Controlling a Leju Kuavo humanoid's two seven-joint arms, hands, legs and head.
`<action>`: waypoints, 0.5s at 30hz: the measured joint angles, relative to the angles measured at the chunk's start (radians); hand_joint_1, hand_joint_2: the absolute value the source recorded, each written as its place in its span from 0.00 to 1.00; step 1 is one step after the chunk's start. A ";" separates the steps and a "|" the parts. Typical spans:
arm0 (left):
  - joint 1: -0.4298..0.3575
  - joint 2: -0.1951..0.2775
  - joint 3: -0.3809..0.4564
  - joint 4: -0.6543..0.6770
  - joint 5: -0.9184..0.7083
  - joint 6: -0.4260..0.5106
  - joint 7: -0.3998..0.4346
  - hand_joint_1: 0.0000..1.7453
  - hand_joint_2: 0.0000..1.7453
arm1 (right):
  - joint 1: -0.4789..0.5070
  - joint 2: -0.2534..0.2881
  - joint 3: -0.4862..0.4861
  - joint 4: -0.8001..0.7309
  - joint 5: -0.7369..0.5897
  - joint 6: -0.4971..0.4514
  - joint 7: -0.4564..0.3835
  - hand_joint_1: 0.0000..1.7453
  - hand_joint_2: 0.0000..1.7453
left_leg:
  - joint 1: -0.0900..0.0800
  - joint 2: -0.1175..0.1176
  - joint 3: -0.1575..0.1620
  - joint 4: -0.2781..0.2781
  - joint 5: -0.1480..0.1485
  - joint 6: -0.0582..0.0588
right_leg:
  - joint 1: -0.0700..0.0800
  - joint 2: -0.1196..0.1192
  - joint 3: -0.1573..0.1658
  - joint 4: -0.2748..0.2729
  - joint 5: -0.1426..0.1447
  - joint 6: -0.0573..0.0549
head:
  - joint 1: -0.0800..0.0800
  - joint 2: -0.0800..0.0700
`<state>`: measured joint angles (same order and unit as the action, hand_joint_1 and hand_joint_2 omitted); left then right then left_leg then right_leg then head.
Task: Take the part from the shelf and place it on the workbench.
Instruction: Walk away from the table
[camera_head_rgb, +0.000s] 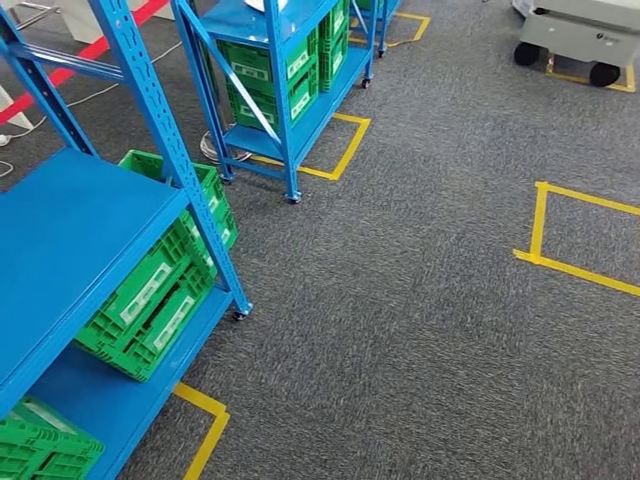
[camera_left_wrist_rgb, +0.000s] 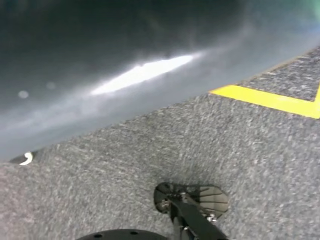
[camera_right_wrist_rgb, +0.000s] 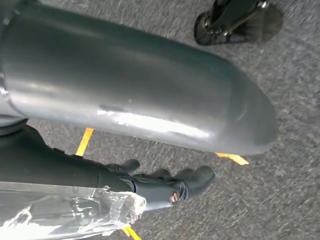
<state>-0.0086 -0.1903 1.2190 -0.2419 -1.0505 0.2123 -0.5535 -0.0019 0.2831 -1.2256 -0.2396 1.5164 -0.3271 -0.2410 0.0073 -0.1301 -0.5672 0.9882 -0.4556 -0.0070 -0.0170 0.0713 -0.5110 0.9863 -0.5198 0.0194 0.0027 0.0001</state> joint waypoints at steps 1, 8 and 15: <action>0.003 0.000 0.001 0.000 0.000 0.000 0.000 0.00 0.00 | 0.000 0.001 0.000 0.000 0.000 0.000 0.000 0.00 0.00 | 0.000 0.005 -0.005 0.005 -0.003 -0.005 | -0.001 -0.012 0.002 -0.003 0.004 -0.006 | 0.000 0.000; 0.001 0.001 0.002 0.000 0.000 0.000 0.000 0.00 0.00 | 0.004 0.004 0.000 -0.001 0.001 -0.001 0.000 0.00 0.00 | 0.000 0.125 -0.120 0.276 -0.134 -0.023 | 0.006 -0.122 0.002 -0.011 0.008 -0.023 | -0.015 0.000; -0.001 0.002 0.004 -0.002 -0.006 0.000 0.000 0.00 0.00 | -0.001 0.007 0.000 -0.002 0.004 0.000 0.000 0.00 0.00 | -0.020 0.194 0.037 -0.009 -0.028 0.014 | 0.016 -0.198 0.020 -0.011 -0.006 -0.002 | -0.012 0.000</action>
<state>-0.0092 -0.1883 1.2235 -0.2436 -1.0568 0.2125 -0.5539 -0.0028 0.2902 -1.2261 -0.2411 1.5208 -0.3275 -0.2412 -0.0126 0.0642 -0.5300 0.9787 -0.4838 0.0069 -0.0014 -0.1267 -0.4913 0.9756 -0.5256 0.0169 -0.0092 0.0000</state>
